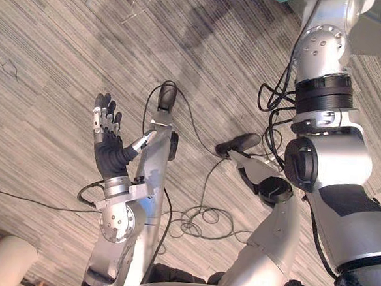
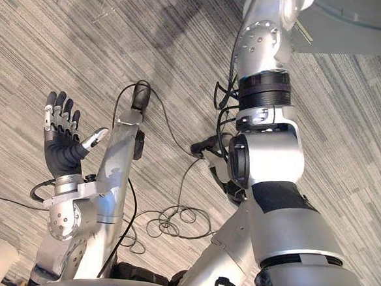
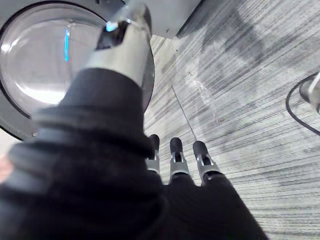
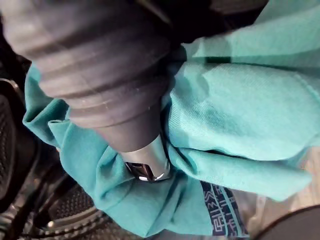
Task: Pick up the laundry basket with both hands and put the clothes into the washing machine.
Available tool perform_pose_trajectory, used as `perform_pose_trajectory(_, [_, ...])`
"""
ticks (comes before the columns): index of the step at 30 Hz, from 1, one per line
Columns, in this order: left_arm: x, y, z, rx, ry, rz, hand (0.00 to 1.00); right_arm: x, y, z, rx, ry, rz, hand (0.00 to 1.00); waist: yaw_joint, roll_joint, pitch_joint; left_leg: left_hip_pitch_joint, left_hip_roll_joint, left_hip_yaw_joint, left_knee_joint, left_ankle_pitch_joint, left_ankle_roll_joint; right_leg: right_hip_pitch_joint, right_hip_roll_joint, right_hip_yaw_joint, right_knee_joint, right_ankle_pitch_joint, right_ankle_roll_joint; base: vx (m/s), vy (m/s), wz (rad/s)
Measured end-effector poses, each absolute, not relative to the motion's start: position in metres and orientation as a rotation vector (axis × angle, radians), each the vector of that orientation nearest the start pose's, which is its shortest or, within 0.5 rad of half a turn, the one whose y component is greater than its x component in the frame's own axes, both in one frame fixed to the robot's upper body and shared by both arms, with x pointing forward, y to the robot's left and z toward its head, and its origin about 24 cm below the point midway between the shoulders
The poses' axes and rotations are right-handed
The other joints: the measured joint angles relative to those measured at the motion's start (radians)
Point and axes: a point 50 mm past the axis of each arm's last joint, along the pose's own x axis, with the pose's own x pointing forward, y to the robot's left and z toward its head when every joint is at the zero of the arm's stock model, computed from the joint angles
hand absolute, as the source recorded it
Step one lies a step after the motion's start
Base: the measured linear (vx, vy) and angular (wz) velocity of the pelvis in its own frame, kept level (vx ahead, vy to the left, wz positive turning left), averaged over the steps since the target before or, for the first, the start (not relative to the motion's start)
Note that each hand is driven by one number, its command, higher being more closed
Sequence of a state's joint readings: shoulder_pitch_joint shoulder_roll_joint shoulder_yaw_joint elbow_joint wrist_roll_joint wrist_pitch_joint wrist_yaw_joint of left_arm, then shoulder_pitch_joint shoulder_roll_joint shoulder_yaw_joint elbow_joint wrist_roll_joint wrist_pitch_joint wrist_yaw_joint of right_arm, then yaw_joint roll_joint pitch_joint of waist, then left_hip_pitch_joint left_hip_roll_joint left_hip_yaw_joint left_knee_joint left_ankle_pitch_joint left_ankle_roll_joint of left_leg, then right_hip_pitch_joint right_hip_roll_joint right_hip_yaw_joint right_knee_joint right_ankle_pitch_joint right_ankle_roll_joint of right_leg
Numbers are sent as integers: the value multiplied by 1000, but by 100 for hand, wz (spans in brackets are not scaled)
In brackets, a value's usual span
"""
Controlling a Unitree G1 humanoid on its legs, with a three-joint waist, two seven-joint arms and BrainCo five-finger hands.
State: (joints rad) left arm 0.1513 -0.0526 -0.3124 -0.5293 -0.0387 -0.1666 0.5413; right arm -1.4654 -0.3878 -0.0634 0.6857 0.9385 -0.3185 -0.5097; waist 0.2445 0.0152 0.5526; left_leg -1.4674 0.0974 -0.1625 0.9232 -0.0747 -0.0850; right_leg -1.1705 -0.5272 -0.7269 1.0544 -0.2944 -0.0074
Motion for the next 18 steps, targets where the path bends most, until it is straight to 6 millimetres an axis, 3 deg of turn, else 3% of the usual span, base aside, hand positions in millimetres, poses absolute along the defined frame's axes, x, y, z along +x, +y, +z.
perform_pose_trajectory(8, [197, 114, 144, -356, -491, 301, 0, 335, -259, 432, 926, -930, -410, 100, -24, -2, -1, 0, 2, 2, -57, 39, -3, -14, 12, -10, -36, 16, -18, -28, 23, 1])
perform_pose_trajectory(18, [194, 117, 151, -367, -518, 307, 0, 342, -245, 438, 862, -861, -356, 100, -25, -8, -4, -1, 40, 10, -56, 48, -1, -14, 62, -8, -94, 62, -34, -26, 19, -14])
